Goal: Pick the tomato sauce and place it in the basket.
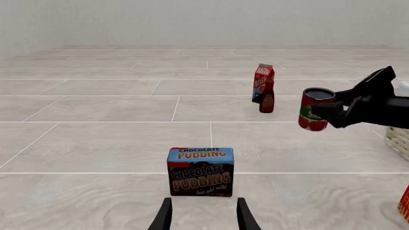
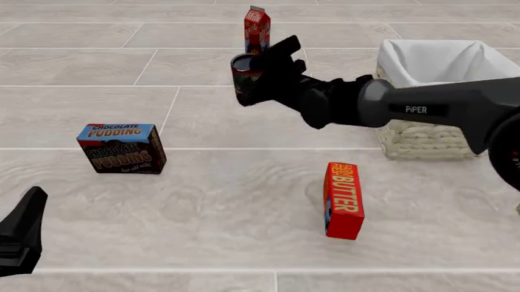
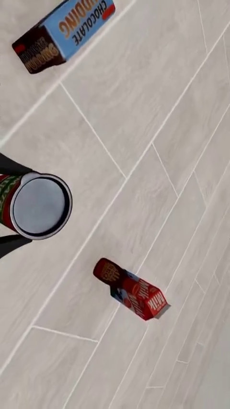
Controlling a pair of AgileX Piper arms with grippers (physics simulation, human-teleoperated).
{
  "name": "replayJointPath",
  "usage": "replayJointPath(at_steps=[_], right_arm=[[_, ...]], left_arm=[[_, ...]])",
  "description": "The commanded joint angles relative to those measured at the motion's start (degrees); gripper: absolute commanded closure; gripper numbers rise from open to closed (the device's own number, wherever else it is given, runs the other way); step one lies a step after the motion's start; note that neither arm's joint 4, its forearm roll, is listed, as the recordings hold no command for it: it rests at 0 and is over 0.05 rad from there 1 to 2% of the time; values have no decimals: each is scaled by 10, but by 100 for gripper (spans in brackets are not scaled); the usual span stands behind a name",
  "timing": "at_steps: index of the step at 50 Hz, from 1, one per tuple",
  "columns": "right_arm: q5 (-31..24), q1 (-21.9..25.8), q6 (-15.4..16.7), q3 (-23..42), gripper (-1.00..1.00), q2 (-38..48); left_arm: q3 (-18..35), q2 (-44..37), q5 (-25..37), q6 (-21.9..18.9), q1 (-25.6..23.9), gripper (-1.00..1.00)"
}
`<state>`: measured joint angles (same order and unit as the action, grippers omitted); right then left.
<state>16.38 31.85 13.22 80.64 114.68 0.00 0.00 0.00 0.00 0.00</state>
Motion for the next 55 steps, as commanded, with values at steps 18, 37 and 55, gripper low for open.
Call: replayJointPath(at_steps=[18,37,55], right_arm=[[-87,-47,-31,-50,100,-160],[-161,-108,-23,-4,100,-191],[-225,-150,-39,19,100,-227]], left_arm=[[0,0,0,0,0,-100],[0,0,0,0,0,-100],[0,0,0,0,0,-100]])
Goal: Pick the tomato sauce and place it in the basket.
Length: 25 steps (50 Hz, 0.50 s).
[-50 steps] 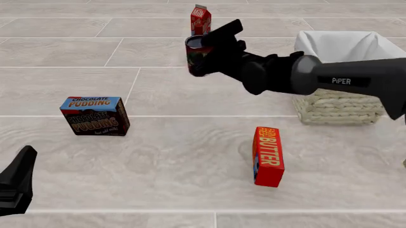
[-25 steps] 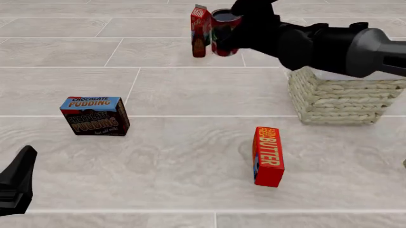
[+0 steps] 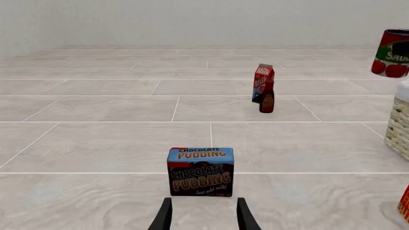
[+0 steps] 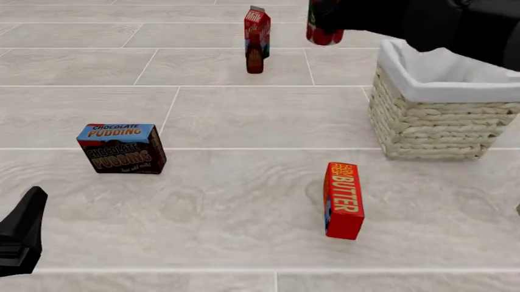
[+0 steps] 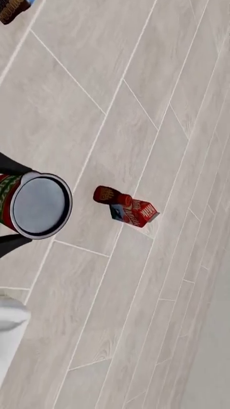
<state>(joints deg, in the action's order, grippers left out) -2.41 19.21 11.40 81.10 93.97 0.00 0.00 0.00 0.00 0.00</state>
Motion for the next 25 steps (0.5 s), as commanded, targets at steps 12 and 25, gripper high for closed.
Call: replayJointPath(at_steps=[12,25], right_arm=[[-101,-55,-22,49,100,-31],[-124,-94,-16,52,100,-43]], left_arm=[[0,0,0,0,0,-100],[0,0,0,0,0,-100]])
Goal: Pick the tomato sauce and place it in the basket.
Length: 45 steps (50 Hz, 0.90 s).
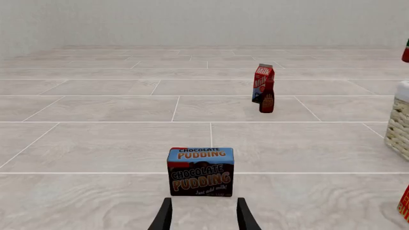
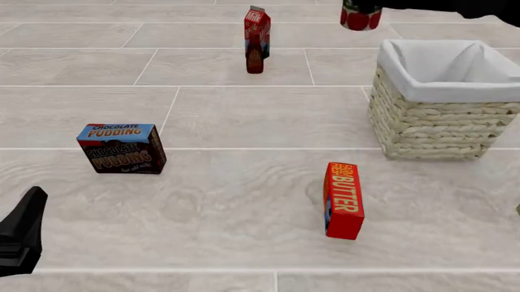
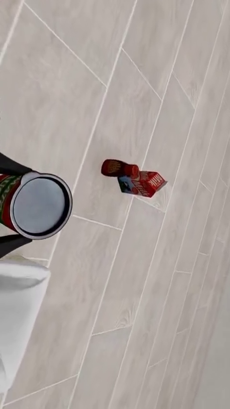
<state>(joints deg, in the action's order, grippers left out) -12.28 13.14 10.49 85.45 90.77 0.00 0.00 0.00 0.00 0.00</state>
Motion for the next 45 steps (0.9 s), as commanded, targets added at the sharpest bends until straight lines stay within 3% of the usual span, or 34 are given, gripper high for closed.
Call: replayJointPath(at_steps=[1,41,45], right_arm=[[-25,-40,-5,6,100,-14],[24,-153,-31,-59,100,-36],[38,-166,-18,-57,100,-17]], left_arm=[[0,0,0,0,0,-100],[0,0,0,0,0,-100],[0,0,0,0,0,-100]])
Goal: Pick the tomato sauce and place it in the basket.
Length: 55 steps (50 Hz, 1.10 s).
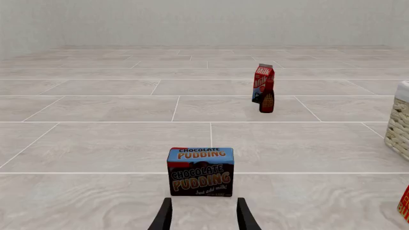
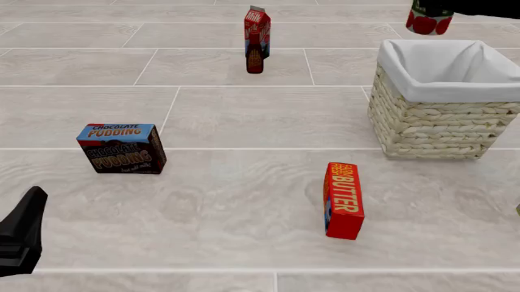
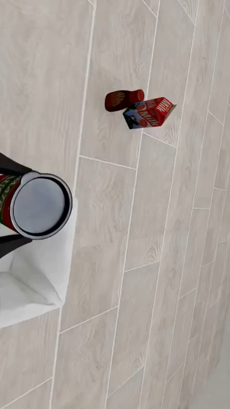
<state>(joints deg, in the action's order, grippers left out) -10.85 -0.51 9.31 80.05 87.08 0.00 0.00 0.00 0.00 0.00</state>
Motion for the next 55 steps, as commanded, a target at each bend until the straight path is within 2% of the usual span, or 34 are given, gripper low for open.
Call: replayJointPath(at_steps=[1,55], right_arm=[[24,-28,-9,-1,100,22],[75,-96,-23,23,100,133]], left_arm=[[0,0,0,0,0,-100],[0,0,0,0,0,-100]])
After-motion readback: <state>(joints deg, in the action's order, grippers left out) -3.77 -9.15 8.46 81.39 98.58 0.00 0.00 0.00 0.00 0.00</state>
